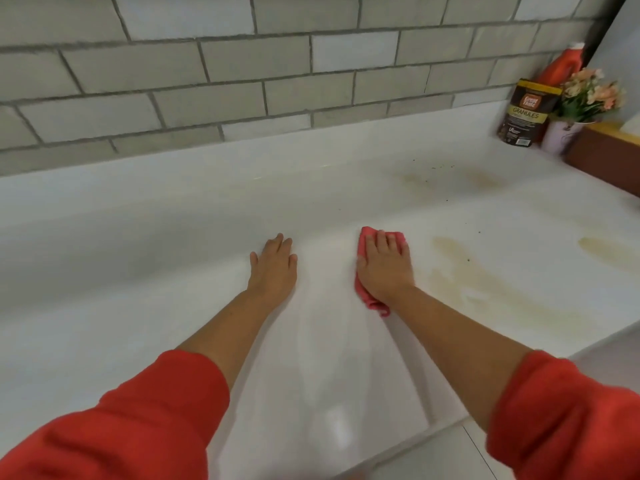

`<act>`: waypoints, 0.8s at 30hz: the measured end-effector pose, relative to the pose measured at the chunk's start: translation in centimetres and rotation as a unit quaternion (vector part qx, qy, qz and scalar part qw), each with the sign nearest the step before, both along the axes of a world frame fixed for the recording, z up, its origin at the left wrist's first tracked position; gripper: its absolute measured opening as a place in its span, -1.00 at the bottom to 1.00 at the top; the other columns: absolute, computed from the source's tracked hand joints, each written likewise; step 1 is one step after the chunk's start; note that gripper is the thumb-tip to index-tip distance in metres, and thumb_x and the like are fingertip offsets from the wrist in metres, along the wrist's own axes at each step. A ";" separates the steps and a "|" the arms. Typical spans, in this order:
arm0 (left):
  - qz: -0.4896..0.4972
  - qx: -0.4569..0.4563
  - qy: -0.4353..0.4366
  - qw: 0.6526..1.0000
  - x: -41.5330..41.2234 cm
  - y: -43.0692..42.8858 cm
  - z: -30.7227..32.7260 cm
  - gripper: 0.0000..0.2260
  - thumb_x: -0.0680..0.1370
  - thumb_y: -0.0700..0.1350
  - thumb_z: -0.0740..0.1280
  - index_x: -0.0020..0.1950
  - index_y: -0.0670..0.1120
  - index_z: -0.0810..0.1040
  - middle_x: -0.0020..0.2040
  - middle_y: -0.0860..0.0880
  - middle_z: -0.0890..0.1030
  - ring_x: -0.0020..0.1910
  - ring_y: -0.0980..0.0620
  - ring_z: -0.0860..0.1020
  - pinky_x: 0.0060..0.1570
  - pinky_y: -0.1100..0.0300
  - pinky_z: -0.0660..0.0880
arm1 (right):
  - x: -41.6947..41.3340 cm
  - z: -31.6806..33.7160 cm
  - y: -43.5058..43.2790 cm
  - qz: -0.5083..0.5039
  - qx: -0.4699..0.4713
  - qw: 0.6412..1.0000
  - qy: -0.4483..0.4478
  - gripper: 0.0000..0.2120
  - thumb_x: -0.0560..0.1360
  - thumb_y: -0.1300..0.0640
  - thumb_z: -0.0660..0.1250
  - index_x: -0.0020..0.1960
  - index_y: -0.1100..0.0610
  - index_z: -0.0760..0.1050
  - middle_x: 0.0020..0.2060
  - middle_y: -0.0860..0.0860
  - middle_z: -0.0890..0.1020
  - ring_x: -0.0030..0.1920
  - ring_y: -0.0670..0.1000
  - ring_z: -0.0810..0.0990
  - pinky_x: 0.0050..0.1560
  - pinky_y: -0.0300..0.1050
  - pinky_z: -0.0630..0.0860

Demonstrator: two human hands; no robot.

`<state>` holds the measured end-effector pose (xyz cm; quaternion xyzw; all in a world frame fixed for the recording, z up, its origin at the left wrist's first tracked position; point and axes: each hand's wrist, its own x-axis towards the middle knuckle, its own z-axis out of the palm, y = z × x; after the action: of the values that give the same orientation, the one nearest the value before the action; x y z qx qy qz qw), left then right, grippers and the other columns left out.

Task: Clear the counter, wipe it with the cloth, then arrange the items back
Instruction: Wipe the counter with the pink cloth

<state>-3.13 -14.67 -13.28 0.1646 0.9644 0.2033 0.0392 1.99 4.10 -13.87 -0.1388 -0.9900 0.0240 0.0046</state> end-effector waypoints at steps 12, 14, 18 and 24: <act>0.017 -0.070 -0.006 0.997 -9.4 0.0 0.0 -0.56 0.67 -0.05 -0.08 0.53 -0.14 0.02 0.56 -0.06 -0.03 0.54 -0.07 -0.07 0.46 -0.09 -0.11 | -3.3 -0.5 0.6 0.201 0.008 0.979 0.007 -0.18 0.34 -0.20 -0.42 0.54 0.04 -0.03 0.53 0.06 0.07 0.54 0.02 0.00 0.49 -0.11 -0.17; 0.022 -0.066 -0.004 0.998 -10.7 -0.3 -0.1 -0.56 0.67 -0.06 -0.08 0.53 -0.15 0.04 0.56 -0.06 -0.02 0.54 -0.07 -0.06 0.46 -0.08 -0.11 | -5.3 -0.5 3.1 0.103 0.015 0.995 0.009 -0.27 0.45 -0.18 -0.33 0.55 0.09 -0.02 0.52 0.10 0.11 0.53 0.03 0.03 0.53 -0.06 -0.14; 0.038 -0.060 0.002 0.997 -12.1 -0.7 -0.8 -0.57 0.66 -0.06 -0.07 0.52 -0.16 0.08 0.55 -0.08 0.04 0.53 -0.08 -0.03 0.48 -0.05 -0.09 | -10.4 -0.9 3.7 -0.034 -0.016 0.999 0.010 -0.45 0.61 -0.02 -0.06 0.53 0.18 0.03 0.50 0.16 0.14 0.52 0.10 0.07 0.53 0.03 -0.11; 0.026 -0.081 0.026 0.996 -12.5 -0.6 -1.8 -0.56 0.66 -0.04 -0.10 0.52 -0.15 0.06 0.55 -0.07 0.04 0.53 -0.10 -0.04 0.48 -0.07 -0.09 | -16.8 -0.4 0.7 0.005 -0.052 0.998 0.032 -0.50 0.62 0.04 -0.04 0.53 0.15 0.06 0.50 0.05 0.19 0.50 0.08 0.12 0.51 0.00 -0.06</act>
<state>-15.60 -15.29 -15.08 0.1405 0.9824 0.1207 0.0218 -14.83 4.76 -14.28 -0.1333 -0.9874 0.0796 0.0293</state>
